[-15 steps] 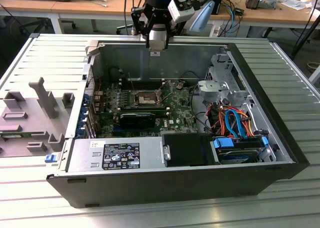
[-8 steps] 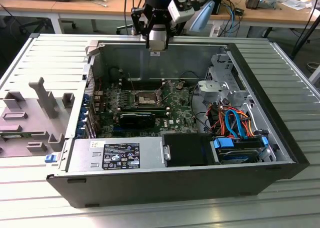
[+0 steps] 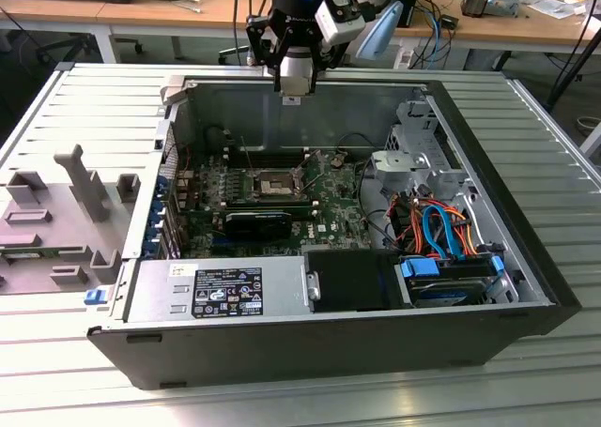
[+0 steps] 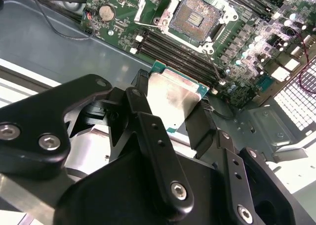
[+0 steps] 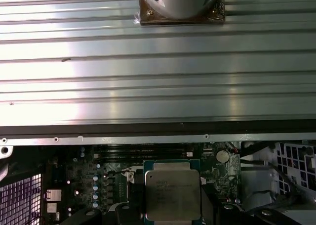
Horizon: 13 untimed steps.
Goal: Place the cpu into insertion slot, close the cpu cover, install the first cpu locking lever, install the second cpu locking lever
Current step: 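Place the cpu into insertion slot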
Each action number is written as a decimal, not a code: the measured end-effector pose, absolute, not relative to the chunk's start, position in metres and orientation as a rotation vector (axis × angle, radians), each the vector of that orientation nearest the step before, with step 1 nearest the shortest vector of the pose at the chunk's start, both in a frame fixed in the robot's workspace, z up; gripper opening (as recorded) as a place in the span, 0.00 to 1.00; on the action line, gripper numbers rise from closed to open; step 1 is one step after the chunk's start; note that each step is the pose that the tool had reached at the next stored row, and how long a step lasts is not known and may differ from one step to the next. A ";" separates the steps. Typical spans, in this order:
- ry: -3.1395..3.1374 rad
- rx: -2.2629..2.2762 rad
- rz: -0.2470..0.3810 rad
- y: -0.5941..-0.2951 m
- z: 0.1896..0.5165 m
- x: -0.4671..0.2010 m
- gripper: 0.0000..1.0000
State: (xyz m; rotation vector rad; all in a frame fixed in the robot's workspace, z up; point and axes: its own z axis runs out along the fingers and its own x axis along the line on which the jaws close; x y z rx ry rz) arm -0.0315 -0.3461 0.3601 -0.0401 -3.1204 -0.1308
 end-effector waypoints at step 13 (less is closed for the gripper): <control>-3.121 -0.040 -0.130 -0.346 0.346 -0.032 0.54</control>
